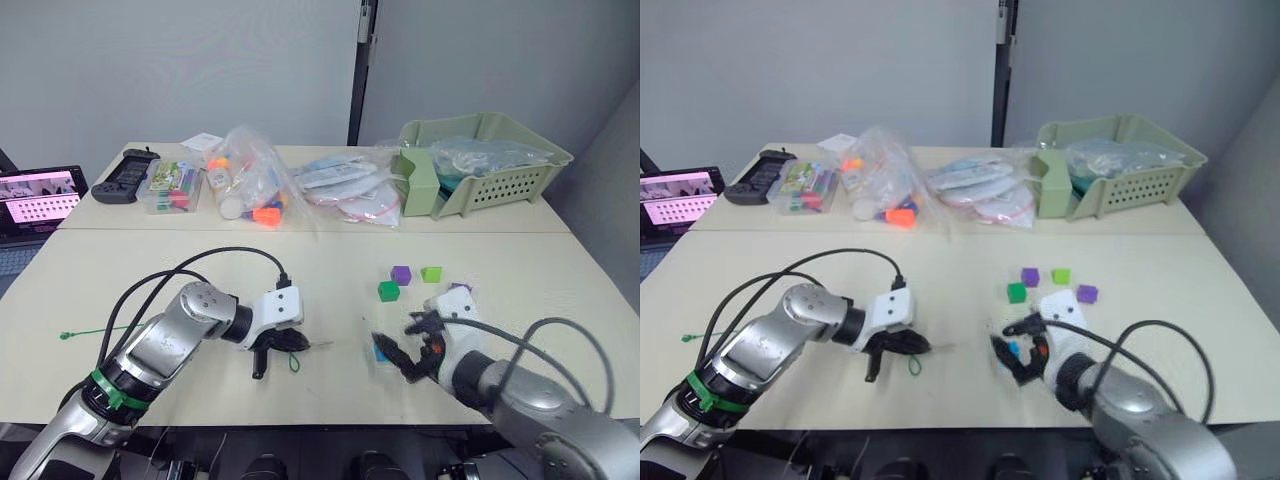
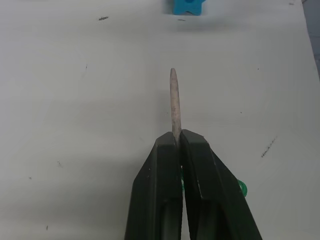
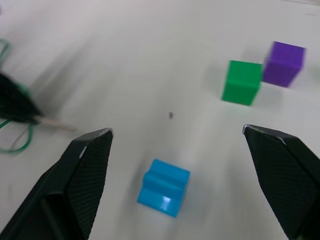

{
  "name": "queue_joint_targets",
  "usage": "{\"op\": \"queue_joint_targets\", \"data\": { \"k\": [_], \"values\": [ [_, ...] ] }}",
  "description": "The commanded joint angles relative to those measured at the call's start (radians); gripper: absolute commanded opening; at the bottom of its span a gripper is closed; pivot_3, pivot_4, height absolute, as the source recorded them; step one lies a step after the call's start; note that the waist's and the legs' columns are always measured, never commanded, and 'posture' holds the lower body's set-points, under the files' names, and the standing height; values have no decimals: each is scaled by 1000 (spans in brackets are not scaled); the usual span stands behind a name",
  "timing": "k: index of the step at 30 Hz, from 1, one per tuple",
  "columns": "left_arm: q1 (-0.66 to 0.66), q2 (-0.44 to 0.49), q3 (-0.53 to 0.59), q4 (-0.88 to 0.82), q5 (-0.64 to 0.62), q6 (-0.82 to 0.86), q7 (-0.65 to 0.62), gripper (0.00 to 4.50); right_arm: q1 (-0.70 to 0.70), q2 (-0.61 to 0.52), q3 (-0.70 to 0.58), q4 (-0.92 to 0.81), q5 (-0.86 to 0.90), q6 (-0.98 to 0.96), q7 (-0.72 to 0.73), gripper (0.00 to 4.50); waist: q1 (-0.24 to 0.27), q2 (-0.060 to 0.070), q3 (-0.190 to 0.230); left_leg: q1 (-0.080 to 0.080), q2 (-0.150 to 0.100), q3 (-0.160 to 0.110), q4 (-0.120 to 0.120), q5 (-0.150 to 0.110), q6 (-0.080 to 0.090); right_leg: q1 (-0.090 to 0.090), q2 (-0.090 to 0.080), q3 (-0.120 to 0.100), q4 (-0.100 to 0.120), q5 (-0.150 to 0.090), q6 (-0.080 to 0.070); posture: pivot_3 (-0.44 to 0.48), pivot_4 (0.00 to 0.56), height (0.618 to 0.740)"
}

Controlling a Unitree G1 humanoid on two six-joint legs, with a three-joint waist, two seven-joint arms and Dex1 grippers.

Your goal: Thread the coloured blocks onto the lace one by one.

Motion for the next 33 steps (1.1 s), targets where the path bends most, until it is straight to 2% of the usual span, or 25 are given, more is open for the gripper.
{"op": "queue_joint_targets", "data": {
  "k": [1, 3, 6, 10, 16, 22, 25, 31, 32, 33],
  "values": [
    [0, 14, 18, -36, -8, -1, -6, 0, 15, -194, -8, 160, 7, -321, 421, 4462, 0, -2, 1, 0, 0, 0, 0, 0, 0, 1, 0, 0, 0, 0, 0, 0, 150, 740],
    [-7, 16, 15, -31, -10, -3, -14, 0, -25, -260, 53, 314, -52, -491, 558, 4462, 0, -3, 1, 1, 0, 1, 0, 0, 0, 2, 0, 0, 0, -1, 2, 0, 150, 740],
    [-13, 19, 15, -26, -16, -2, -26, 0, -78, -299, 132, 477, -131, -667, 668, 4462, -2, -4, 1, 2, 1, 1, 0, 0, 0, 2, 1, 0, 0, -4, 6, 0, 150, 740],
    [-11, 43, 18, -54, -19, 5, -46, 0, -177, -310, 286, 735, -301, -982, 825, 4462, -1, -4, 2, 1, 0, 1, 0, 0, 0, 0, 1, 0, 1, 0, 0, 0, 150, 740],
    [15, 65, 33, -118, -37, 46, -41, 0, -259, -250, 374, 911, -377, -1125, 874, 4462, 5, -4, 2, 0, 0, 1, 0, 0, 0, 0, 1, 1, 1, 0, 0, 0, 150, 740],
    [4, 61, 32, -175, -60, 128, -11, 0, -299, -198, 399, 1005, -406, -1168, 880, 4462, 10, -4, 2, 1, 0, 0, 1, 0, 0, 0, 0, 1, 2, 0, -1, 0, 150, 740],
    [-7, 60, 27, -186, -66, 156, -3, 0, -304, -192, 404, 1031, -419, -1189, 886, 3658, 14, -4, 2, 1, 0, 0, 1, 0, 0, 0, 0, 0, 2, 0, -1, 0, 150, 740],
    [-58, 16, -21, -189, -64, 228, 34, 0, -292, -172, 395, 1025, -414, -1179, 873, 1557, 24, -4, 2, 1, 0, 0, 1, 0, 0, 0, 0, 0, 2, 1, -1, 0, 150, 740],
    [-68, 4, -32, -184, -62, 235, 41, 0, -288, -168, 394, 1012, -414, -1171, 867, 1368, 24, -4, 2, 1, 0, 0, 1, 0, 0, 0, 0, 0, 2, 1, -1, 0, 150, 740],
    [-75, -4, -39, -181, -61, 239, 46, 0, -284, -165, 394, 1002, -414, -1164, 862, 1370, 25, -4, 2, 1, 0, 0, 1, 0, 0, 0, 0, 1, 2, 1, -1, 0, 150, 740]
  ]
}}
